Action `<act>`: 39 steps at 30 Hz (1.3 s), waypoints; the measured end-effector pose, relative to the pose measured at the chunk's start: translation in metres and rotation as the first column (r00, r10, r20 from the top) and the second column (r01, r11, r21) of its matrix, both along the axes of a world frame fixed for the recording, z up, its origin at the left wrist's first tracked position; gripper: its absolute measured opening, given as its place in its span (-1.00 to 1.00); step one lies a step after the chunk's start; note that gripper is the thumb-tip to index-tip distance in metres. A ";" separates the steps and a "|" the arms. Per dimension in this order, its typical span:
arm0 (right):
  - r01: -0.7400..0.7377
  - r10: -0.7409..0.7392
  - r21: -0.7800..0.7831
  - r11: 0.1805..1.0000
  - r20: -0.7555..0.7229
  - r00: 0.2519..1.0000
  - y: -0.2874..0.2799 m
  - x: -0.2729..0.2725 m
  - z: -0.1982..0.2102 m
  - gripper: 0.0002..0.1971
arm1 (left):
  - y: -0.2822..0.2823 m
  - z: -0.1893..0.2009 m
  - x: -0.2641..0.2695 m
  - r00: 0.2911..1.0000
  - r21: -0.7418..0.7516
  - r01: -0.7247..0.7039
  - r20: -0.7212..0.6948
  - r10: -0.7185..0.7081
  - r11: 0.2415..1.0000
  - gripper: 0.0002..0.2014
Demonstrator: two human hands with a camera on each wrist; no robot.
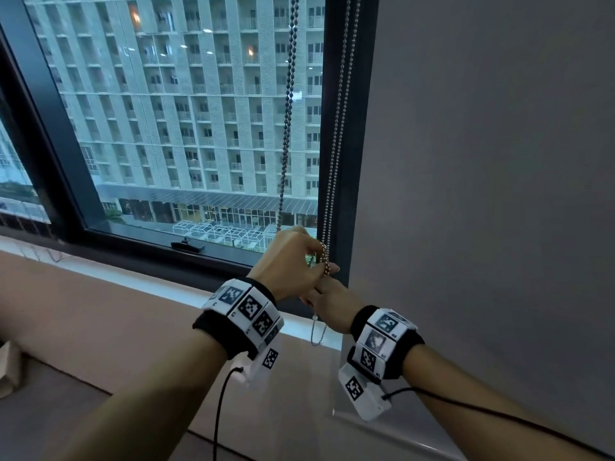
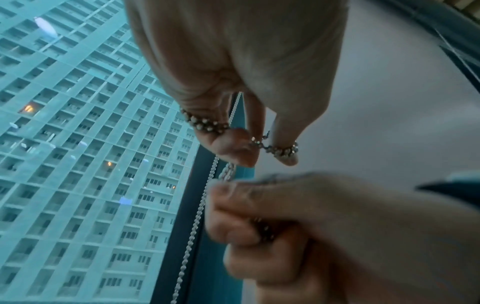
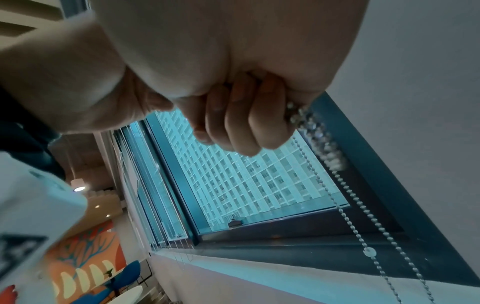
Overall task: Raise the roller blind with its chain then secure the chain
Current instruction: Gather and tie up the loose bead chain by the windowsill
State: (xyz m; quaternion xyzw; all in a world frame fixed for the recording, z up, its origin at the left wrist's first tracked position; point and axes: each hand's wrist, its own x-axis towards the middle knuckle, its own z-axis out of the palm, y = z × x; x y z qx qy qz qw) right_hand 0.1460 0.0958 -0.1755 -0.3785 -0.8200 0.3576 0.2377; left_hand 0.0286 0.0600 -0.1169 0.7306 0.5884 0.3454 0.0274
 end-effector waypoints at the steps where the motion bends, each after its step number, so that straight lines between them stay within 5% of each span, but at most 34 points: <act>1: -0.016 0.016 -0.003 1.000 0.005 1.000 -0.002 0.000 0.002 -0.65 | -0.001 -0.002 0.000 1.000 0.014 -0.012 -0.005 0.012 1.000 -0.77; 7: -0.066 0.069 0.043 0.997 -0.071 0.995 -0.006 0.009 0.002 -0.65 | -0.003 -0.004 -0.002 0.997 0.072 -0.068 0.040 0.065 0.995 -0.75; 17: 0.159 -0.058 0.360 0.919 -0.274 0.960 0.002 0.024 0.022 -0.74 | 0.005 -0.010 -0.009 0.987 0.093 -0.070 -0.137 0.083 0.993 -0.76; 22: 0.209 -0.085 0.270 0.940 -0.409 0.908 0.009 0.015 0.023 -0.88 | 0.002 -0.010 -0.003 0.992 0.086 -0.002 -0.122 0.013 0.996 -0.79; 28: 0.322 -0.211 0.141 0.936 -0.507 0.836 0.010 0.008 0.019 -0.69 | 0.004 -0.016 -0.002 0.998 0.095 0.037 -0.047 -0.032 0.995 -0.65; 31: 0.262 -0.259 -0.067 0.963 -0.505 0.824 0.015 0.009 0.018 -0.61 | 0.003 -0.017 -0.004 0.998 0.078 0.033 -0.051 -0.029 0.996 -0.63; 34: 0.163 -0.251 -0.213 0.963 -0.502 0.828 0.019 0.010 0.019 -0.74 | 0.001 -0.018 -0.003 0.995 0.072 0.028 -0.093 -0.021 0.997 -0.69; 39: 0.307 -0.341 -0.150 0.940 -0.360 0.868 0.025 0.007 0.009 -0.99 | 0.003 -0.022 0.003 0.991 0.092 0.035 -0.130 -0.023 0.995 -0.68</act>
